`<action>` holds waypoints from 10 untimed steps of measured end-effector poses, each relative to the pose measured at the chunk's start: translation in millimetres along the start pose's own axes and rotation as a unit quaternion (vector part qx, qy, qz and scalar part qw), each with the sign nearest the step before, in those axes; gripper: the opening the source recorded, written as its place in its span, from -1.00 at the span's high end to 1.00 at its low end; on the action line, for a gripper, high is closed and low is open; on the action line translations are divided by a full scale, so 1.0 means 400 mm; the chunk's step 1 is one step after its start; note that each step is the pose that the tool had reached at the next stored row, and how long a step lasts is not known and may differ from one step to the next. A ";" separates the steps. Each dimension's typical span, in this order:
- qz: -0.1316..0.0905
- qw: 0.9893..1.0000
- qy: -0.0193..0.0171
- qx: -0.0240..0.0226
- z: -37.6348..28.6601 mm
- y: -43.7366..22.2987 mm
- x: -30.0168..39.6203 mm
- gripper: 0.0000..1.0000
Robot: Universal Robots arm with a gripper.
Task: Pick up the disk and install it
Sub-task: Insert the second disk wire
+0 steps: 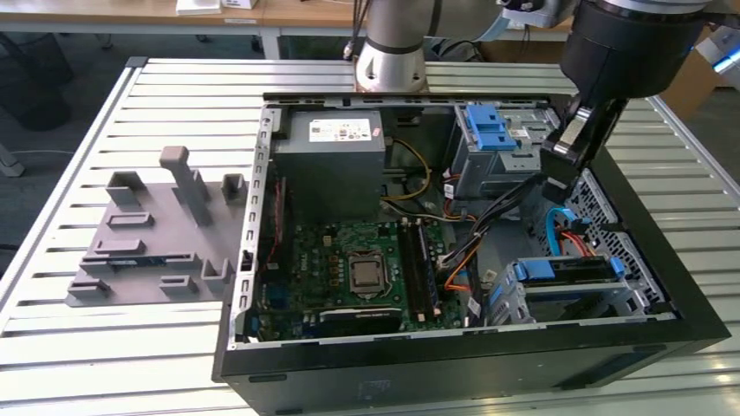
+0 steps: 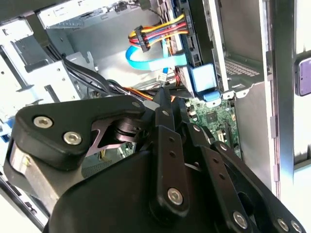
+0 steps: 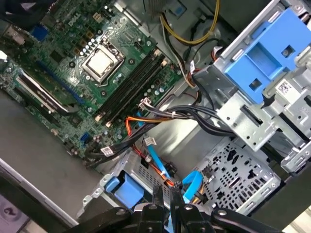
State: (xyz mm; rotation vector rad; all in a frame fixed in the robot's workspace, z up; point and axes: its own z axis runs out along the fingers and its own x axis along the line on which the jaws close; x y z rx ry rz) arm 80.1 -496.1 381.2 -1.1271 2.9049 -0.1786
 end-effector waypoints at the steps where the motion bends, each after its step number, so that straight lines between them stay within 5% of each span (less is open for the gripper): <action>1: 0.000 1.000 0.002 -0.002 0.001 -0.006 -0.007 0.58; 4: -0.001 1.000 0.007 -0.007 0.002 -0.023 -0.025 0.58; 10: -0.010 1.000 0.008 -0.007 0.003 -0.033 -0.037 0.58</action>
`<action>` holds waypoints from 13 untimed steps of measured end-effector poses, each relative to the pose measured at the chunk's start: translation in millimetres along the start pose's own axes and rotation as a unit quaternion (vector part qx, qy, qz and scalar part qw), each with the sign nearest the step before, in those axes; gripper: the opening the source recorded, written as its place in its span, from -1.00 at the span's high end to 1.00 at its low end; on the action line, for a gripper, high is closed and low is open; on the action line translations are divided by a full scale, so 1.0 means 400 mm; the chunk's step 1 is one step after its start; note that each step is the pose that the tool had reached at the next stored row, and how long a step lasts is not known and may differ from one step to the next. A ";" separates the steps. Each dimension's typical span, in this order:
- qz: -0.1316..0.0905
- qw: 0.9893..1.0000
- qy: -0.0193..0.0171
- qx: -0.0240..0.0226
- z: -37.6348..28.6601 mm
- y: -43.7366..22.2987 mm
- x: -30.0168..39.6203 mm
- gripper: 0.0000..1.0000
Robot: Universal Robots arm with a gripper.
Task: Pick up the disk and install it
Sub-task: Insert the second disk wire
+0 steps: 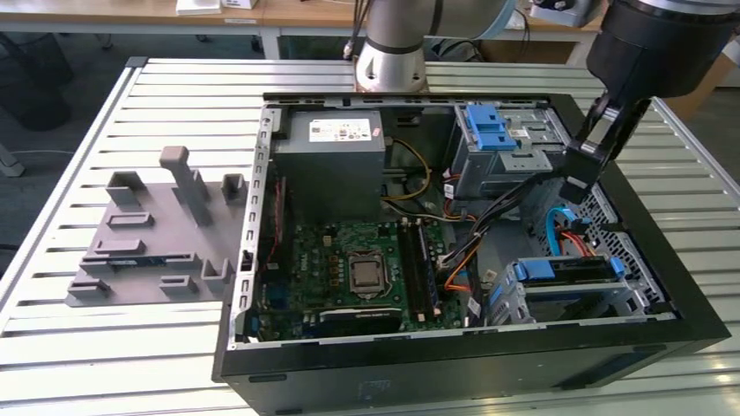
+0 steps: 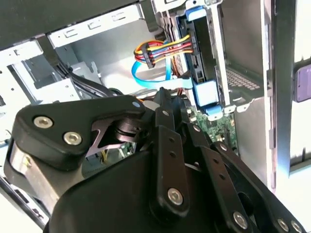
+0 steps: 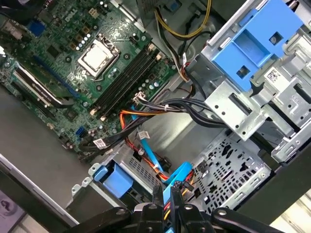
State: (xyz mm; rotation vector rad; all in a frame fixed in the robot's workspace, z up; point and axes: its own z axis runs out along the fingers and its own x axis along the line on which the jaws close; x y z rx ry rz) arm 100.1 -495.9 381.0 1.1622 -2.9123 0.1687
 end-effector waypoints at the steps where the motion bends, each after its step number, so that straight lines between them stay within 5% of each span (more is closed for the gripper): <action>1: -0.009 1.000 -0.001 0.001 0.000 0.000 0.000 0.58; 6: -0.052 0.999 -0.003 0.004 0.001 0.000 0.000 0.58; 8: -0.066 0.998 -0.002 0.007 0.001 0.000 0.000 0.58; 13: -0.090 0.995 0.021 0.031 0.001 0.000 0.000 0.58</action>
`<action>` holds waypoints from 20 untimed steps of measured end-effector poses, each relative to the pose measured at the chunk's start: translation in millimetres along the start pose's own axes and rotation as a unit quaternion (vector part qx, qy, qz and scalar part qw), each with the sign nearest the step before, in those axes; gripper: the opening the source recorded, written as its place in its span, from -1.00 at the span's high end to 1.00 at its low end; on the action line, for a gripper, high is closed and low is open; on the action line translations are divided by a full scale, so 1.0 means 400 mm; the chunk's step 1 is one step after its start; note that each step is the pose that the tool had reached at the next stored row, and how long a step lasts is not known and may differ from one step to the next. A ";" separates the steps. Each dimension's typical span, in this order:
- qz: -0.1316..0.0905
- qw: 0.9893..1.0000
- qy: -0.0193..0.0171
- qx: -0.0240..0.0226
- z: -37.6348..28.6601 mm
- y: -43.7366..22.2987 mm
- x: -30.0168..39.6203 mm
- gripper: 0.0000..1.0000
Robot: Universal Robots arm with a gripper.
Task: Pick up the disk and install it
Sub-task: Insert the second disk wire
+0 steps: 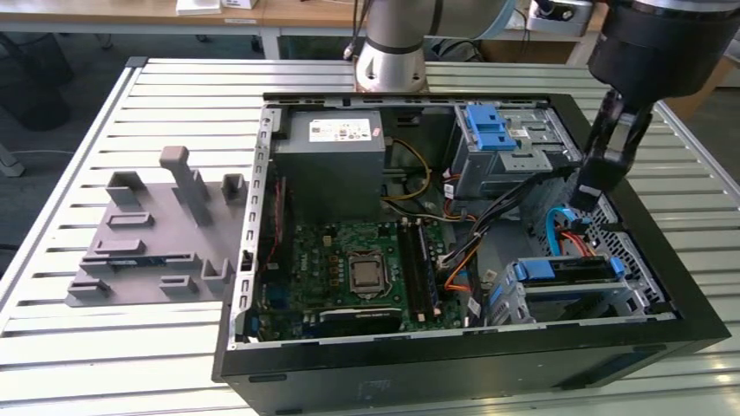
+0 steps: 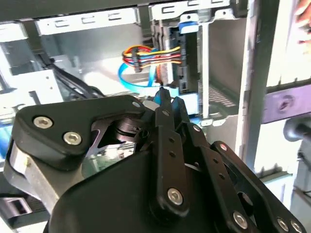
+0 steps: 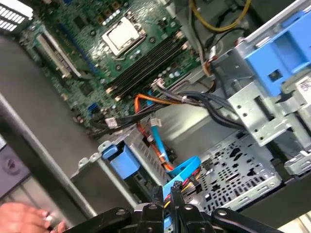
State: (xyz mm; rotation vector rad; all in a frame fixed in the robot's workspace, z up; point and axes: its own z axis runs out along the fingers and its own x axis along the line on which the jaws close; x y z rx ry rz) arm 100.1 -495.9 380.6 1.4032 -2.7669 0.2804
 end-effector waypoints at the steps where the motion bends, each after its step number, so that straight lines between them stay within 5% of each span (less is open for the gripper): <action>1: -0.007 1.000 0.000 0.002 0.000 0.000 0.000 0.58; 7: -0.053 0.999 -0.002 0.009 0.000 0.000 0.000 0.58; 12: -0.081 0.997 0.013 0.008 0.003 0.001 0.000 0.58; 17: -0.106 0.994 0.022 -0.004 0.008 0.001 -0.001 0.58; 20: -0.112 0.993 0.030 -0.020 0.010 0.000 -0.002 0.58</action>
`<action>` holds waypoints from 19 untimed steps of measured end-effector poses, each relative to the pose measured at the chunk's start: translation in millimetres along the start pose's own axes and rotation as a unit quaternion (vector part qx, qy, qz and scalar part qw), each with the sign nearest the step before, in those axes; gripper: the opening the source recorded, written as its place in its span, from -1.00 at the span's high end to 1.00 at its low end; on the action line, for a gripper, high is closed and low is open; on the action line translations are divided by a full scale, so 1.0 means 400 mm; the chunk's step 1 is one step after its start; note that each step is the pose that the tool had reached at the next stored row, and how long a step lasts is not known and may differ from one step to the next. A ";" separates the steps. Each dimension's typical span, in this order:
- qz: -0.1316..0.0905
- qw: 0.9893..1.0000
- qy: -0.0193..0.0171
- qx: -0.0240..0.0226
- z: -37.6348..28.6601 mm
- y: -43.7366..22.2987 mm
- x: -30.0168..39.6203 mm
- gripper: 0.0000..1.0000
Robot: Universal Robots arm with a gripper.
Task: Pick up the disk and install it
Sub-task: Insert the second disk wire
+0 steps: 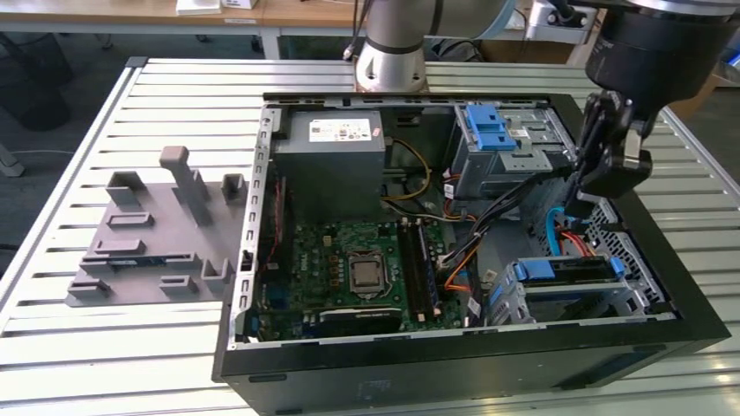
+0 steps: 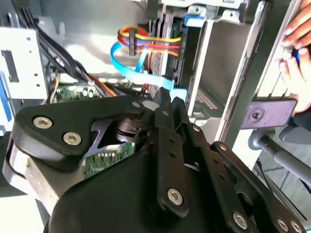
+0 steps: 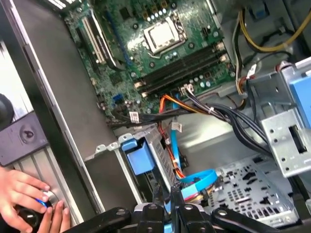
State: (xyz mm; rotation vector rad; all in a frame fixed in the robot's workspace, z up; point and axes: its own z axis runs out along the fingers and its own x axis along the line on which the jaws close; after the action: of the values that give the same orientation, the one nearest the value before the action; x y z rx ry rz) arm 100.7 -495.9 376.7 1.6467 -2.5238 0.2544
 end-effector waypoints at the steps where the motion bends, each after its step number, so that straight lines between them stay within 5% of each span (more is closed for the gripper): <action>1: -0.001 1.000 0.002 -0.006 0.001 -0.001 -0.001 0.58; 6: -0.002 1.000 0.004 -0.010 0.001 -0.001 -0.001 0.45; 12: -0.041 0.999 0.002 -0.004 0.003 -0.005 -0.003 0.32; 19: -0.050 0.998 0.011 -0.027 0.016 -0.027 -0.016 0.32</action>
State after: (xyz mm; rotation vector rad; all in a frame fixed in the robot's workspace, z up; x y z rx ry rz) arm 113.2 -496.0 369.9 1.7324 -2.4016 0.1920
